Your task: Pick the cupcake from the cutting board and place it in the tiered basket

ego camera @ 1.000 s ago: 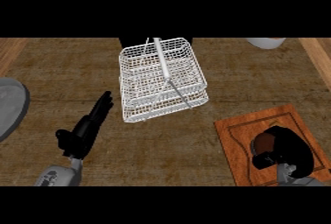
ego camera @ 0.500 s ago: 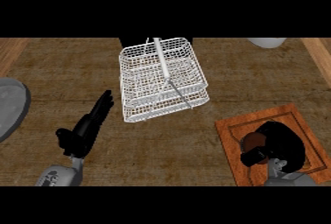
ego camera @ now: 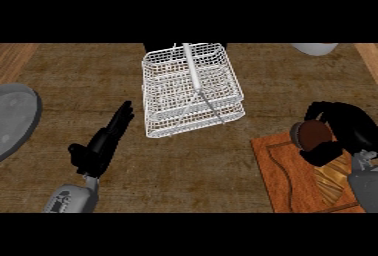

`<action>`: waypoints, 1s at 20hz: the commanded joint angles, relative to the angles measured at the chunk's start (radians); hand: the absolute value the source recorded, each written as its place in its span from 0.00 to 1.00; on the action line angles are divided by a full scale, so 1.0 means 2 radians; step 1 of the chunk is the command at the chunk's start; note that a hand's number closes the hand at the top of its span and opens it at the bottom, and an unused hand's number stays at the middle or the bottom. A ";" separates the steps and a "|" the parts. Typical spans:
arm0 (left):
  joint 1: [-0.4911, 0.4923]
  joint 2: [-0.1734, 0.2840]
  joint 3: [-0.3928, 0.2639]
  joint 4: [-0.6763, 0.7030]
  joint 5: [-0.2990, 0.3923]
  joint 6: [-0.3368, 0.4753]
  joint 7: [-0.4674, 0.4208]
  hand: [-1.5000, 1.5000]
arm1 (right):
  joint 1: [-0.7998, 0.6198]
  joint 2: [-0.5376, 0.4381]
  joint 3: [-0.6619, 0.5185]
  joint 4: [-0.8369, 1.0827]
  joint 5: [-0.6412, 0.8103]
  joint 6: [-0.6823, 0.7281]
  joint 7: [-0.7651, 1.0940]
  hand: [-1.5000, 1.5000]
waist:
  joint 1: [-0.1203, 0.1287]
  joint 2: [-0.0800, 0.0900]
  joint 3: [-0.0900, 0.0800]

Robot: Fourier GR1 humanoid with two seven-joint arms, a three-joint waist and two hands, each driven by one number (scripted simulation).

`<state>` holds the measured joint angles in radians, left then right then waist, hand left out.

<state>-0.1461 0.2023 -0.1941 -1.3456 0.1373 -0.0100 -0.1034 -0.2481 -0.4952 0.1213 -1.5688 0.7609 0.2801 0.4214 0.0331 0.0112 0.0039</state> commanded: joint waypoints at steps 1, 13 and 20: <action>0.003 -0.007 -0.003 0.001 -0.005 0.005 -0.008 0.50 | -0.042 -0.027 -0.061 0.032 -0.100 0.004 -0.151 1.00 | -0.002 0.000 0.001; 0.004 -0.006 0.003 -0.020 -0.009 0.003 0.026 0.50 | -0.256 -0.027 -0.135 0.107 -0.233 0.106 -0.171 1.00 | -0.009 -0.006 -0.002; -0.005 -0.011 0.015 -0.010 -0.012 -0.001 0.023 0.50 | -0.385 0.042 -0.114 0.142 -0.239 0.096 -0.042 1.00 | -0.009 -0.006 -0.002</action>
<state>-0.1377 0.1937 -0.1655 -1.3411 0.1176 -0.0256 -0.0945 -0.8748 -0.4683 -0.1215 -1.3038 0.3014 0.4638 0.1912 0.0150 0.0008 -0.0006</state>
